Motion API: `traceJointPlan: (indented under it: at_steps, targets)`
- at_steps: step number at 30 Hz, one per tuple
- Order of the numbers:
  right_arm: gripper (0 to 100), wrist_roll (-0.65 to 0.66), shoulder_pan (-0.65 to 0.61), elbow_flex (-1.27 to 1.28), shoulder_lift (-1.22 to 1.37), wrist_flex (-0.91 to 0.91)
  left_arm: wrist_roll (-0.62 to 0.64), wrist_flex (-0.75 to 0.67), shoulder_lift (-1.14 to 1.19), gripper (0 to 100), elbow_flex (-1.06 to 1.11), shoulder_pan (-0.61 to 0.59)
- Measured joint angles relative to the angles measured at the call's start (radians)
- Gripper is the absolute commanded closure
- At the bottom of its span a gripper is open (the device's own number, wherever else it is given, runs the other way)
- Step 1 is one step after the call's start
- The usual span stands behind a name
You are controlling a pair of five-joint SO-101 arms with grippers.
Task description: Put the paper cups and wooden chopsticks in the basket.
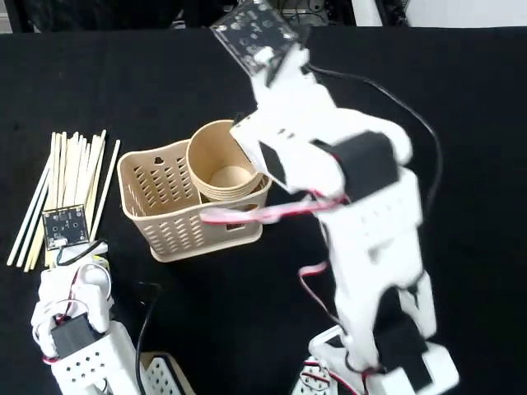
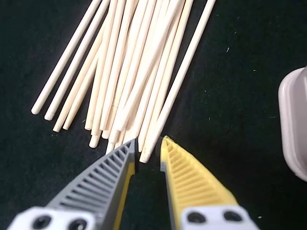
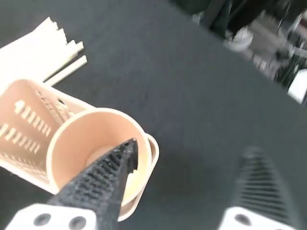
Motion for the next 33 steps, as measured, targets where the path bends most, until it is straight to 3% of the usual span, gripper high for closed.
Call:
traceJointPlan:
  at_steps: [4,9,17,22,28,33]
  targets:
    - [98.4,0.003,-0.002,0.032,-0.098,0.014,0.0,0.0,0.0,90,0.0,0.0]
    - [98.7,0.014,-0.002,0.282,-0.275,-0.063,0.0,0.0,0.0,90,0.0,0.0]
    - [98.6,0.012,-0.005,1.003,-0.658,-0.614,0.0,0.0,0.0,90,0.0,0.0]
    - [98.6,0.038,-0.032,1.392,-0.738,-0.922,0.0,0.0,0.0,90,0.0,0.0]
    - [98.6,0.071,-0.034,1.465,-0.74,-1.037,0.0,0.0,0.0,90,0.0,0.0]
    - [98.6,0.069,-0.037,1.33,-0.706,-0.916,0.0,0.0,0.0,90,0.0,0.0]
